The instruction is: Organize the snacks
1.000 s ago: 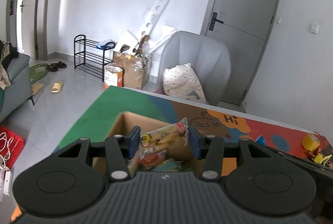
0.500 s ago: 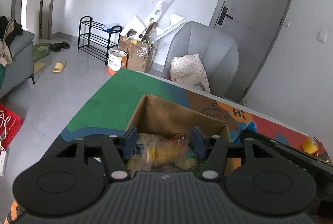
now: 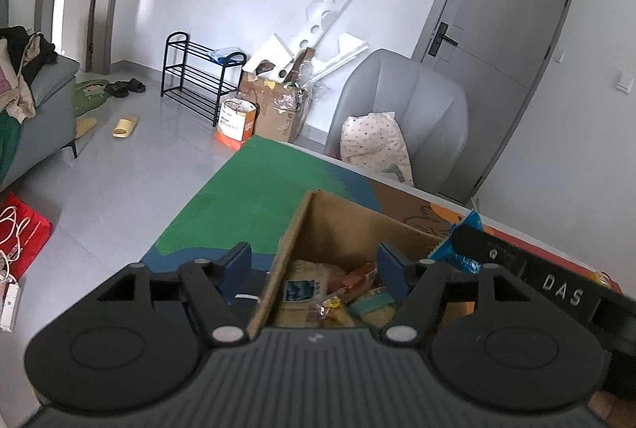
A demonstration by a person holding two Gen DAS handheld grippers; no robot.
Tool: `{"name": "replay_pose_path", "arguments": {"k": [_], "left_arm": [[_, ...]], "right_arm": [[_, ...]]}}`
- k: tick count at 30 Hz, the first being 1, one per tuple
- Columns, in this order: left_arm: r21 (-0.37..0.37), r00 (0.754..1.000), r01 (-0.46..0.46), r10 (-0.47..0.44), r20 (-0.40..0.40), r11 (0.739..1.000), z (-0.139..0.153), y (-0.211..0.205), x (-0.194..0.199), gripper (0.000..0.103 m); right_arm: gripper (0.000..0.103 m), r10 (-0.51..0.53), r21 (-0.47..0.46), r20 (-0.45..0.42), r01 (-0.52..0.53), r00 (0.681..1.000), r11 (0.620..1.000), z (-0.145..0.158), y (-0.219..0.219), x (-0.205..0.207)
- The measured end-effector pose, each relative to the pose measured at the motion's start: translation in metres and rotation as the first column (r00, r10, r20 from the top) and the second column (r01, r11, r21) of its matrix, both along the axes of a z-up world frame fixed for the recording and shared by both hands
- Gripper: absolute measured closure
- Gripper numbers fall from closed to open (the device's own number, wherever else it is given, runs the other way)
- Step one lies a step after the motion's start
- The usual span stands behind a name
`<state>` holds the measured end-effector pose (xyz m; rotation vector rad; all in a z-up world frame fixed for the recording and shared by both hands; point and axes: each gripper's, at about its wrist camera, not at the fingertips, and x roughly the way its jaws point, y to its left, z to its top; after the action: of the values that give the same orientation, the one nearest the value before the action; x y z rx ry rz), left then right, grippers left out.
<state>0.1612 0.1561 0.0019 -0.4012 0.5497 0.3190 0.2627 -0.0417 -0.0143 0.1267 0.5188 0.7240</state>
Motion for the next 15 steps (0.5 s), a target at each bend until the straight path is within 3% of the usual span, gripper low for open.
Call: {"name": "replay_pose_path", "arguments": {"k": [8,15], "left_arm": [[0.034,1.0,-0.018,0.018,-0.011,0.999,0.001,-0.002,-0.002,0.016],[0.049,0.999,0.006,-0.004,-0.032,0.999,0.002,-0.014,0.0,0.013]], "right_arm": [[0.045,-0.037,-0.004,-0.028,0.037,0.999,0.999,-0.002,-0.021,-0.001],[0.029,-0.074,0.002,-0.014,0.074,0.997,0.997,0.003,-0.043,-0.01]]}}
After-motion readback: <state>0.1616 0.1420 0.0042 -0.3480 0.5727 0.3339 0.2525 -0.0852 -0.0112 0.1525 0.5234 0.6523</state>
